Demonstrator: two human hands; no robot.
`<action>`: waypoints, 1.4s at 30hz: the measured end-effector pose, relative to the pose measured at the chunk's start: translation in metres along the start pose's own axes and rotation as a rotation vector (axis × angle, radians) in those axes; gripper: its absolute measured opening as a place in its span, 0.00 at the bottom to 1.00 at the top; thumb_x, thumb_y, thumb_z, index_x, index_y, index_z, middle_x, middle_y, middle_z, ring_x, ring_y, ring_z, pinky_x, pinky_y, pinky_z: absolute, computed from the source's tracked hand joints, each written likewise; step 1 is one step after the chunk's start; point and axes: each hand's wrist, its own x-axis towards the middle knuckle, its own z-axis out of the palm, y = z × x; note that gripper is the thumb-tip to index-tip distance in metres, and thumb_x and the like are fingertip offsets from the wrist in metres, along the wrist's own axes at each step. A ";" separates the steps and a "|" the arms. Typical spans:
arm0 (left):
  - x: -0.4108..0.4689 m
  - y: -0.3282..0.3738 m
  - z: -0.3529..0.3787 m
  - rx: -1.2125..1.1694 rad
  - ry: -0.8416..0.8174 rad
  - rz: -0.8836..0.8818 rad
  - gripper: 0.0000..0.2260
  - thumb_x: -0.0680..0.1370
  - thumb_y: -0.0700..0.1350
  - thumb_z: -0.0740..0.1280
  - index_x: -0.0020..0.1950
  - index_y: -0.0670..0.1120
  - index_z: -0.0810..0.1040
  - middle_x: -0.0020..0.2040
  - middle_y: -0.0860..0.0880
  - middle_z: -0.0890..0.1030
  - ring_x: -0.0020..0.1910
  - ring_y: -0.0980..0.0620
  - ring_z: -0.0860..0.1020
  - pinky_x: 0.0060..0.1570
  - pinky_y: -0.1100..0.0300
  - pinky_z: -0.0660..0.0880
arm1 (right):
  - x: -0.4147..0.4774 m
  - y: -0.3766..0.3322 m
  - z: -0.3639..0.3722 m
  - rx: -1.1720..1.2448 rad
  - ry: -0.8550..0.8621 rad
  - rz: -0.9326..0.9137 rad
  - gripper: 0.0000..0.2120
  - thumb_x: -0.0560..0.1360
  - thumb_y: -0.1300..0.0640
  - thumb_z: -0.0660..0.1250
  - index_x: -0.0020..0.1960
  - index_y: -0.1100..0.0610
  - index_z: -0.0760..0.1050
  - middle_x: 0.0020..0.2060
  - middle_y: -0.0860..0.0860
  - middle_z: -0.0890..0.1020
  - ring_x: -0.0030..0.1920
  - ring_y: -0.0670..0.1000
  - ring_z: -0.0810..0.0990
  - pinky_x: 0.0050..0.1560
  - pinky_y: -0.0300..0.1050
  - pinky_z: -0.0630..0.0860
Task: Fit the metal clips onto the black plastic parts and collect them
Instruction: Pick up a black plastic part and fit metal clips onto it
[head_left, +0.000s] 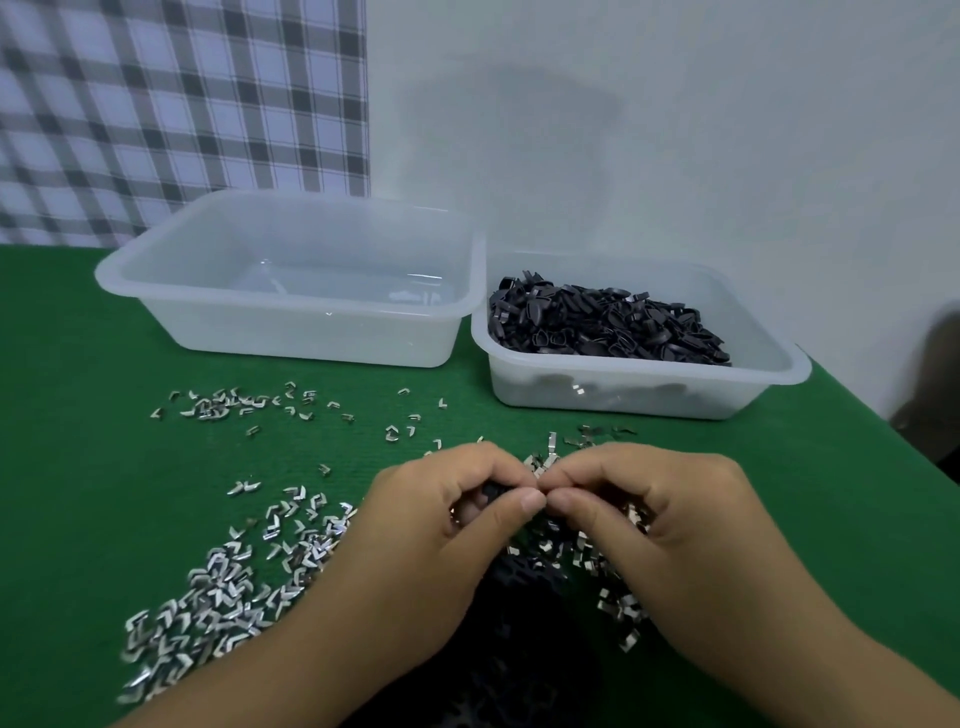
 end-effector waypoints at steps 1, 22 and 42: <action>0.000 -0.001 0.000 0.009 0.006 0.007 0.03 0.74 0.47 0.71 0.43 0.56 0.81 0.30 0.52 0.77 0.27 0.58 0.70 0.28 0.70 0.66 | -0.001 0.000 0.000 -0.010 -0.006 -0.009 0.07 0.71 0.58 0.70 0.45 0.47 0.83 0.37 0.38 0.83 0.40 0.37 0.80 0.41 0.34 0.76; 0.001 -0.003 0.002 -0.292 0.023 -0.154 0.14 0.73 0.36 0.69 0.50 0.55 0.83 0.35 0.48 0.83 0.32 0.54 0.83 0.35 0.68 0.77 | -0.012 0.014 0.010 -0.201 0.359 -0.081 0.03 0.70 0.58 0.70 0.42 0.56 0.82 0.37 0.47 0.78 0.40 0.46 0.77 0.40 0.37 0.72; 0.001 0.005 0.002 -0.394 -0.020 -0.254 0.05 0.69 0.33 0.72 0.38 0.42 0.82 0.30 0.44 0.83 0.31 0.49 0.84 0.31 0.65 0.79 | -0.014 0.015 0.013 -0.319 0.289 -0.193 0.04 0.72 0.60 0.69 0.41 0.58 0.82 0.36 0.50 0.77 0.39 0.50 0.74 0.41 0.40 0.70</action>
